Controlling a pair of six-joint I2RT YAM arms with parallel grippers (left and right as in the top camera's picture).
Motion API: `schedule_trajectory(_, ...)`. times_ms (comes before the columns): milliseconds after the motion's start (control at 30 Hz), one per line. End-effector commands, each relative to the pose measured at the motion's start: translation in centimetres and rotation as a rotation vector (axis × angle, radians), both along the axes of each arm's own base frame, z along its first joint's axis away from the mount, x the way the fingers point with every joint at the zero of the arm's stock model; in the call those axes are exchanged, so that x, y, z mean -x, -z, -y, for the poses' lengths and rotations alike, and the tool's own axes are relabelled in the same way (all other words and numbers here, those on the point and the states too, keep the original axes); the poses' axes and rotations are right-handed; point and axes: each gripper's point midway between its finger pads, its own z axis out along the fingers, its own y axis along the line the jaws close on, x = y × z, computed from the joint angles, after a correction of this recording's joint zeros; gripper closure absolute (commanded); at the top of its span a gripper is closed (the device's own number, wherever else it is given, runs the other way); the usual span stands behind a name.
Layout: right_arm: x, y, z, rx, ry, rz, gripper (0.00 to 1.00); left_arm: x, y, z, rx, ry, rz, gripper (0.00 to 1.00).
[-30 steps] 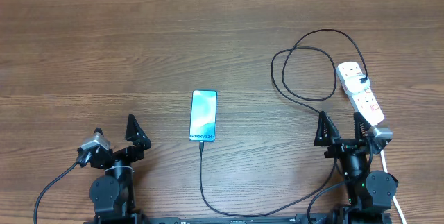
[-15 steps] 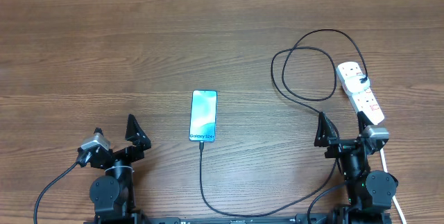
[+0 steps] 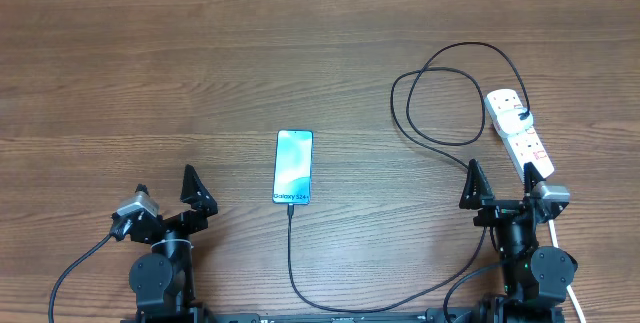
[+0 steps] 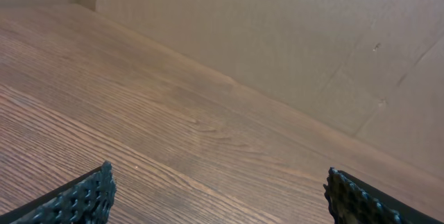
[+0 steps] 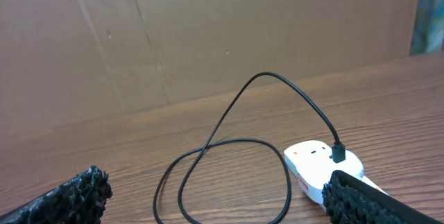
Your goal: Plug charger to phone and switch on socket
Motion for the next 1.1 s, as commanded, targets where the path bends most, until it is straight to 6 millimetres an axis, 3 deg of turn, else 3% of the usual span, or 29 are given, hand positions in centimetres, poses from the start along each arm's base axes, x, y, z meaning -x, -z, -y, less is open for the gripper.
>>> schedule_trajectory(0,0.0,0.2,0.2,-0.004,0.012,0.003,0.0,0.0,0.1,-0.1,0.002,-0.002,0.003,0.0)
schedule_trajectory(1067,0.0,0.2,-1.3,0.168,-0.053,0.012,0.0,0.0,0.1,-0.1,0.002,-0.002,0.003,0.0)
